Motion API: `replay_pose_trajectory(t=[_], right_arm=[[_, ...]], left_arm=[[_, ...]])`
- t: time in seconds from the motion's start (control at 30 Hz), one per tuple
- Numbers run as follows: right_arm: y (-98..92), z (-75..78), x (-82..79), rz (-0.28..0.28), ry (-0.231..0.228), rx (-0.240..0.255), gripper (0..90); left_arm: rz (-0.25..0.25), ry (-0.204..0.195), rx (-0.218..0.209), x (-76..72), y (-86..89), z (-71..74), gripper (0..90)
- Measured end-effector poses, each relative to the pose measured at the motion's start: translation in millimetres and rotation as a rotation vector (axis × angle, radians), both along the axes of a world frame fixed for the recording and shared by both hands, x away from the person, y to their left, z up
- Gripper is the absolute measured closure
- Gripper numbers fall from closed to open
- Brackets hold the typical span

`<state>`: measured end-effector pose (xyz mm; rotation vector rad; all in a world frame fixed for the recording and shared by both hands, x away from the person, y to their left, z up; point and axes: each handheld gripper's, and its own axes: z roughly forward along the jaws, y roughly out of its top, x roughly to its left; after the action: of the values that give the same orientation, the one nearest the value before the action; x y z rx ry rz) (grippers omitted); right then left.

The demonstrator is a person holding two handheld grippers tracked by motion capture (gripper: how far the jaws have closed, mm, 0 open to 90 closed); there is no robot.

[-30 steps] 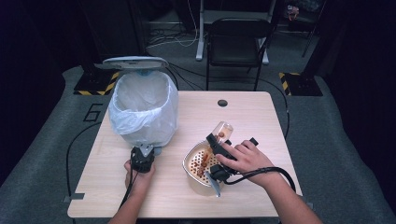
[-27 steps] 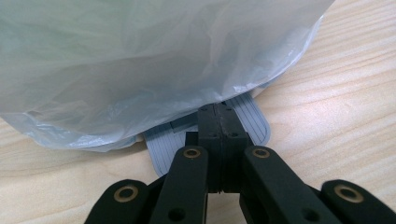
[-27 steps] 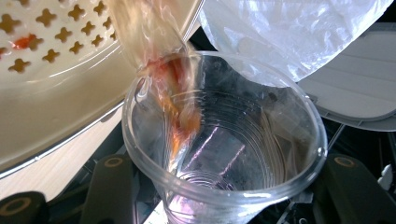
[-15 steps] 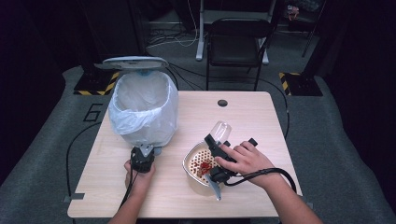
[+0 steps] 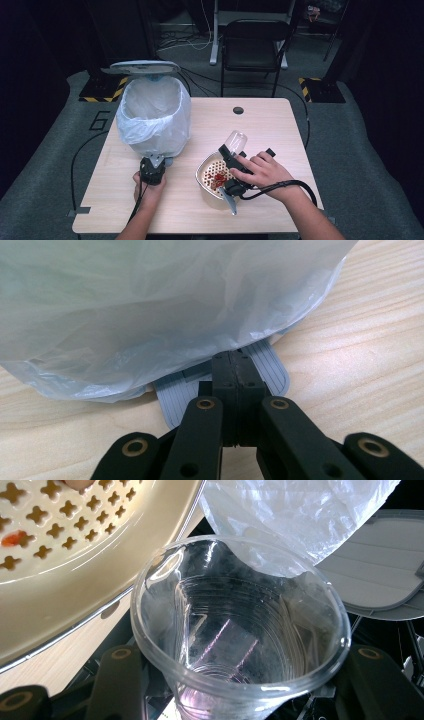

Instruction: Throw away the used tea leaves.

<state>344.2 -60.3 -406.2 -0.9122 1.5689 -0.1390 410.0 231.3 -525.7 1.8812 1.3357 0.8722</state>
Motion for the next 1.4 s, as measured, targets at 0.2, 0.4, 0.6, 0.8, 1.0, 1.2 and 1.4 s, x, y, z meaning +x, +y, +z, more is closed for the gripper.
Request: replay_pose_trajectory(t=[0.2, 0.4, 0.6, 0.8, 1.0, 1.2, 1.4], right_arm=[[-0.1, 0.7, -0.2, 0.0, 0.006, 0.004, 43.4], [-0.2, 1.3, -0.2, 0.003, 0.015, 0.009, 43.4], [-1.5, 2.3, -0.7, -0.003, 0.025, 0.025, 43.3], [-1.2, 2.1, -1.1, 0.003, 0.027, 0.029, 43.3], [-0.6, 2.7, -1.0, 0.004, 0.034, 0.031, 43.3], [0.2, 8.0, -0.6, 0.023, 0.057, 0.081, 43.2], [-3.3, 16.7, 2.6, 0.028, 0.135, 0.194, 43.1]], left_arm=[[-0.001, 0.001, 0.0, 0.0, 0.2, 0.1, 90.0], [-0.001, 0.001, -0.004, 0.1, 0.2, 0.0, 90.0], [0.003, -0.008, -0.004, 0.2, -0.2, -0.6, 90.0], [0.002, -0.007, -0.004, 0.2, -0.1, -0.5, 90.0], [-0.001, 0.002, -0.007, 0.0, 0.1, 0.1, 90.0], [0.003, -0.003, -0.013, 0.2, -0.3, -0.4, 90.0], [-0.002, -0.007, 0.009, 0.4, 1.0, 0.7, 90.0]])
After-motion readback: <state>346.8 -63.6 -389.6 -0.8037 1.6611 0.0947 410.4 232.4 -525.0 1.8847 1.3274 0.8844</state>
